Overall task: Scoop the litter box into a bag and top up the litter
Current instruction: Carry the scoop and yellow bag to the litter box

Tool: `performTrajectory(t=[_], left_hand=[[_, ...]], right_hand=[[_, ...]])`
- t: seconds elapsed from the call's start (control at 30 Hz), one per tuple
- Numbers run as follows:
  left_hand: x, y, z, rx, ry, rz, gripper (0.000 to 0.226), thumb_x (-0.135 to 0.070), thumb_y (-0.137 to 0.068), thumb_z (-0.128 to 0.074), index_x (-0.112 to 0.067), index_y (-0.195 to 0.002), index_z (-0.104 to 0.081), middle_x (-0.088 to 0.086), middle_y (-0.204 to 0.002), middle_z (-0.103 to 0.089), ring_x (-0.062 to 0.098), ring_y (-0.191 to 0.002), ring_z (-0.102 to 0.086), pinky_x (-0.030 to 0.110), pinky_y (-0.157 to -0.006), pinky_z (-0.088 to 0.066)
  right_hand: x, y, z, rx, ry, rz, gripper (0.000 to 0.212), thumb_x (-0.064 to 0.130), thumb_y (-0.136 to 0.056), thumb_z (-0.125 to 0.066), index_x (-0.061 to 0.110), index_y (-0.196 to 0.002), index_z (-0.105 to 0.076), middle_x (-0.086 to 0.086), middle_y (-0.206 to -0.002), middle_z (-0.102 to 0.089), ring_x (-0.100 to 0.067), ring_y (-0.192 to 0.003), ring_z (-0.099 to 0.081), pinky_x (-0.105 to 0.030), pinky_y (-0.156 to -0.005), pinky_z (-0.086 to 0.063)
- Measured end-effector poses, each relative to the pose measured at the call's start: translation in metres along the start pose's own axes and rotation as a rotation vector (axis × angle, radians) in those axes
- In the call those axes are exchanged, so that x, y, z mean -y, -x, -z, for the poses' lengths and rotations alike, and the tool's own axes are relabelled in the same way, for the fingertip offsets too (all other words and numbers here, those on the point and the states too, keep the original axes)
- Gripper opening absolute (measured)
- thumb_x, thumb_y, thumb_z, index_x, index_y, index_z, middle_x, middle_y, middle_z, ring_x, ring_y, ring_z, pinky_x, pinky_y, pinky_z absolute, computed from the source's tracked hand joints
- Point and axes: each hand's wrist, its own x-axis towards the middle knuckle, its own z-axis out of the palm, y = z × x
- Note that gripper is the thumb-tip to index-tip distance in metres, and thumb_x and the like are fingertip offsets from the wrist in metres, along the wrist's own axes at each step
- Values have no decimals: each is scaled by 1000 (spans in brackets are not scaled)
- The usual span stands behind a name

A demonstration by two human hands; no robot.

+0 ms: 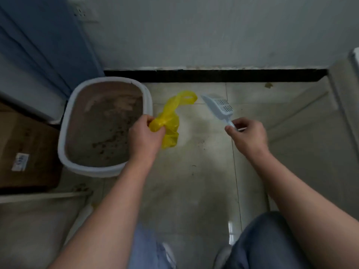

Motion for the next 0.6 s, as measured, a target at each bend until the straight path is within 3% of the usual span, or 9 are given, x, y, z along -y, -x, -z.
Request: performTrajectory(t=[0.17,0.33,0.6], left_hand=[[-7,-62,-23,89,-67,-99,23,-24,-74,-71,-17,-94,-64,3,-89,-65,24,-84,-61,32,-70,-48],[4,-74,-30,122,-163,-158,21,-27,-72,-71,-18,-90,-64,4,-85,-64,26,-83,-62,35,-70,-51],[30,-69,-10,170,-201,-51,17,-27,-71,-72,-19,-84,-64,2,-81,-64,23,-78,-62,30,-64,-47]], right_hand=[[9,-57,-17,-19,-2,79,12,33,-83,-71,24,-89,-67,12,-83,-63,-14,-76,-61,-28,-68,-46],[10,-76,-33,-47,-2,107,14,34,-81,-73,23,-87,-69,9,-75,-64,-16,-76,-63,-36,-78,-53],[19,-71,-55,26,7,122,15,34,-82,-74,20,-88,-70,8,-76,-65,-13,-68,-60,-33,-67,-49]])
